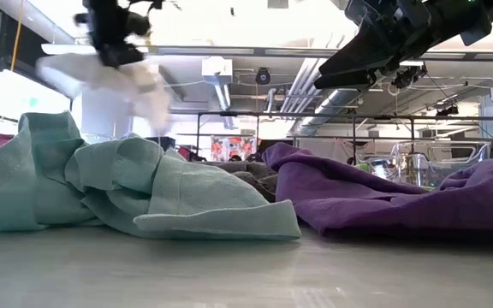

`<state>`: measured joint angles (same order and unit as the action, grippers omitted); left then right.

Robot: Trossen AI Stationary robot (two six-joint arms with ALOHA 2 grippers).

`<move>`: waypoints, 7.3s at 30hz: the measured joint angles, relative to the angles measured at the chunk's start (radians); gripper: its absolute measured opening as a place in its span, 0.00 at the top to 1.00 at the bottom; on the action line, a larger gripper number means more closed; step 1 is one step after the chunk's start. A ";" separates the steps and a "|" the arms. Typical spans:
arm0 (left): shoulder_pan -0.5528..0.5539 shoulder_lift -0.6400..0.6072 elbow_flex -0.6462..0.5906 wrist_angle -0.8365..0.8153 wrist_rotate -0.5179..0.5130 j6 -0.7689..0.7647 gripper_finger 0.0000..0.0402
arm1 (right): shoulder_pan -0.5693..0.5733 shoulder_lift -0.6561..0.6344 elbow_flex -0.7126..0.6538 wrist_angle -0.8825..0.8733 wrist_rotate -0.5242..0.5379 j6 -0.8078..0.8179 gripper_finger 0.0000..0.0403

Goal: Sort towels by color in basket
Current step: Put the white towel into the left transparent bin

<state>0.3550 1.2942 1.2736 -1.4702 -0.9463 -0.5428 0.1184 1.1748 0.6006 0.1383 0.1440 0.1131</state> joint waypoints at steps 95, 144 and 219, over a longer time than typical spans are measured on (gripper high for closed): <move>0.554 0.049 -0.361 0.305 0.710 0.239 0.59 | 0.000 0.000 0.000 0.042 0.007 -0.004 0.49; 0.407 0.045 -0.513 0.846 0.868 0.265 1.00 | -0.001 0.000 0.000 0.047 0.008 -0.006 0.49; 0.397 0.100 -0.482 0.830 0.661 0.466 0.39 | -0.001 0.000 0.000 0.045 0.008 -0.006 0.49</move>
<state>0.7517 1.3940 0.7918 -0.6400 -0.2854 -0.0764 0.1173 1.1751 0.6006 0.1837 0.1524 0.1074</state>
